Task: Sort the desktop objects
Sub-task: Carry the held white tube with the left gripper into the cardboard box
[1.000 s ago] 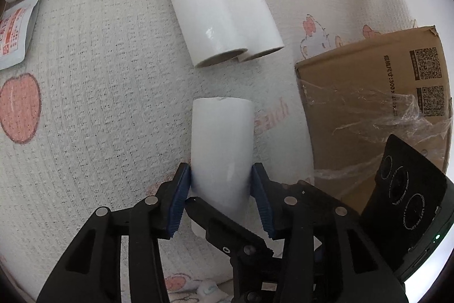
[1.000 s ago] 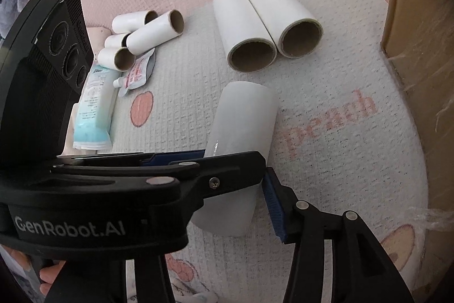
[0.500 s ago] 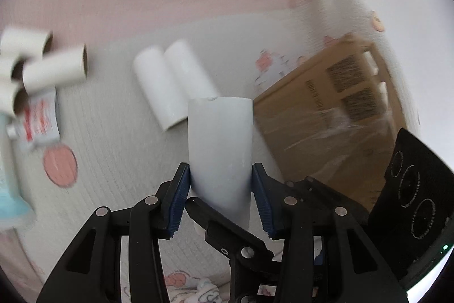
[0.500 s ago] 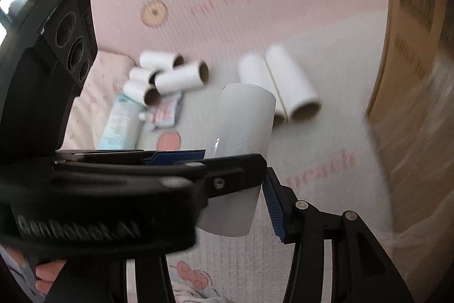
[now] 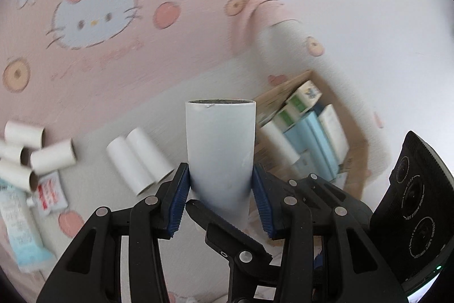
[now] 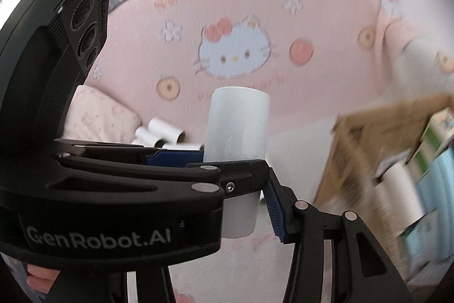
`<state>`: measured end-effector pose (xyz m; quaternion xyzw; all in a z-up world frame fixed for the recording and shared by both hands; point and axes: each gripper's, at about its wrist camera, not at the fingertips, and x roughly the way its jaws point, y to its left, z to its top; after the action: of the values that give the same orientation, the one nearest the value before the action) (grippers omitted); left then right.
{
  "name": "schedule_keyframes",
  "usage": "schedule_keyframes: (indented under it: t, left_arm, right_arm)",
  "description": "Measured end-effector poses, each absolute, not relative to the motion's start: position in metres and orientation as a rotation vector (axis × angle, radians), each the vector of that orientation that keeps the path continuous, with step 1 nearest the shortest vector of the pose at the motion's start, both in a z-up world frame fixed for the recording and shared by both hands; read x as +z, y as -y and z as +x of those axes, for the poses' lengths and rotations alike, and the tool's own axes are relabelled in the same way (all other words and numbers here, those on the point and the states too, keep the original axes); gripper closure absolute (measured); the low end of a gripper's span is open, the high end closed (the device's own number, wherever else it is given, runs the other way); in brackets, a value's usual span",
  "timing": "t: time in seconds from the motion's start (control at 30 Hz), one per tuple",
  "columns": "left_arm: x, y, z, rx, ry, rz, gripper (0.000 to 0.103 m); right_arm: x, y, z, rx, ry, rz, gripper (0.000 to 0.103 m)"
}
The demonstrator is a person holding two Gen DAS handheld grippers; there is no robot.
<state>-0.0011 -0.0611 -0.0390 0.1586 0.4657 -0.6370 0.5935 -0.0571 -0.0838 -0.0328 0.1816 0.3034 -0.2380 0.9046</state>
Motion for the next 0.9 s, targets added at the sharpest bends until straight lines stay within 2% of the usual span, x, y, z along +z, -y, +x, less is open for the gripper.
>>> schedule_keyframes:
  t: [0.4, 0.57, 0.73, 0.9]
  left_arm:
    - [0.020, 0.110, -0.054, -1.709, -0.971, 0.356, 0.055]
    - [0.022, 0.127, -0.078, -1.742, -0.953, 0.385, 0.055]
    - [0.005, 0.156, -0.092, -1.749, -1.060, 0.403, 0.055]
    - [-0.029, 0.188, -0.100, -1.705, -1.277, 0.433, 0.055]
  right_arm:
    - [0.024, 0.119, -0.105, -0.707, -0.521, 0.298, 0.058]
    - [0.032, 0.137, -0.128, -0.714, -0.507, 0.312, 0.058]
    - [0.024, 0.164, -0.148, -0.719, -0.548, 0.360, 0.058]
    - [0.004, 0.183, -0.162, -0.695, -0.635, 0.396, 0.058]
